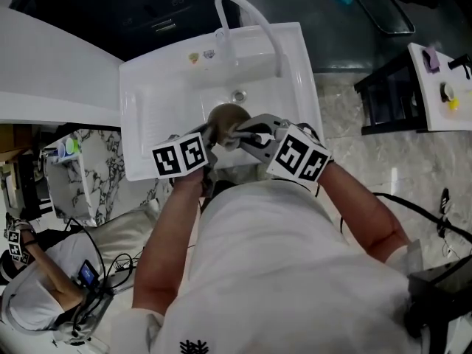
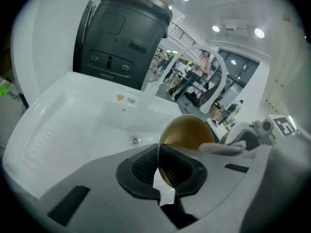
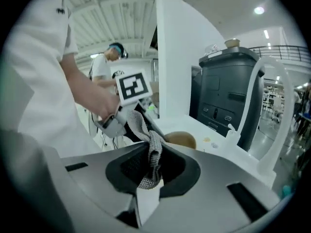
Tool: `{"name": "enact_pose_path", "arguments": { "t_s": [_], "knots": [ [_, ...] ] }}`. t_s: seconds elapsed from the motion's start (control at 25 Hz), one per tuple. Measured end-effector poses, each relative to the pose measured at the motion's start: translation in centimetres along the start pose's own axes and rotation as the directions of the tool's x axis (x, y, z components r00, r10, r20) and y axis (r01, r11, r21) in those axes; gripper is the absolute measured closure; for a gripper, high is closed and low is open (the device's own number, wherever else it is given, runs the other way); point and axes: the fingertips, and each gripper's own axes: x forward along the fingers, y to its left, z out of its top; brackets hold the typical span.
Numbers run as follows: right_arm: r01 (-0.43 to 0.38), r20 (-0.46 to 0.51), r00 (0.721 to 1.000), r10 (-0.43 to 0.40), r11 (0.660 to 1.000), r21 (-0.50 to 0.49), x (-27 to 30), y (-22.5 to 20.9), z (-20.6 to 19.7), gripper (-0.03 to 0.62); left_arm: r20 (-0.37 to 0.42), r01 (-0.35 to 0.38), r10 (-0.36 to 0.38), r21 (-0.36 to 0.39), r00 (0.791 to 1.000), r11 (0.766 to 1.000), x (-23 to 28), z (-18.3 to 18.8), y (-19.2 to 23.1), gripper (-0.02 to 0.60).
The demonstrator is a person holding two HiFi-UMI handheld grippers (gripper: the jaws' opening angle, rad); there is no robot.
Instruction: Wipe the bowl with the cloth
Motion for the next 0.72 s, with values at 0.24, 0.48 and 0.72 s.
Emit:
{"name": "enact_pose_path", "arguments": {
  "t_s": [0.24,0.48,0.72],
  "knots": [
    [0.033,0.212,0.977,-0.032,0.999,-0.003,-4.6,-2.5,3.9,0.551,0.07,0.139,-0.13,-0.14,0.989,0.98,-1.5,0.1,0.6,0.565],
    [-0.024,0.327,0.945,0.013,0.999,0.03,-6.9,-3.4,5.5,0.551,0.127,0.364,-0.348,-0.14,0.929,0.921,-2.4,0.7,-1.8,0.565],
    [-0.127,0.454,0.889,0.055,0.983,0.13,-7.9,-3.3,7.6,0.551,0.12,0.599,-0.589,-0.078,0.799,0.797,-4.0,0.9,-5.7,0.563]
  ]
}}
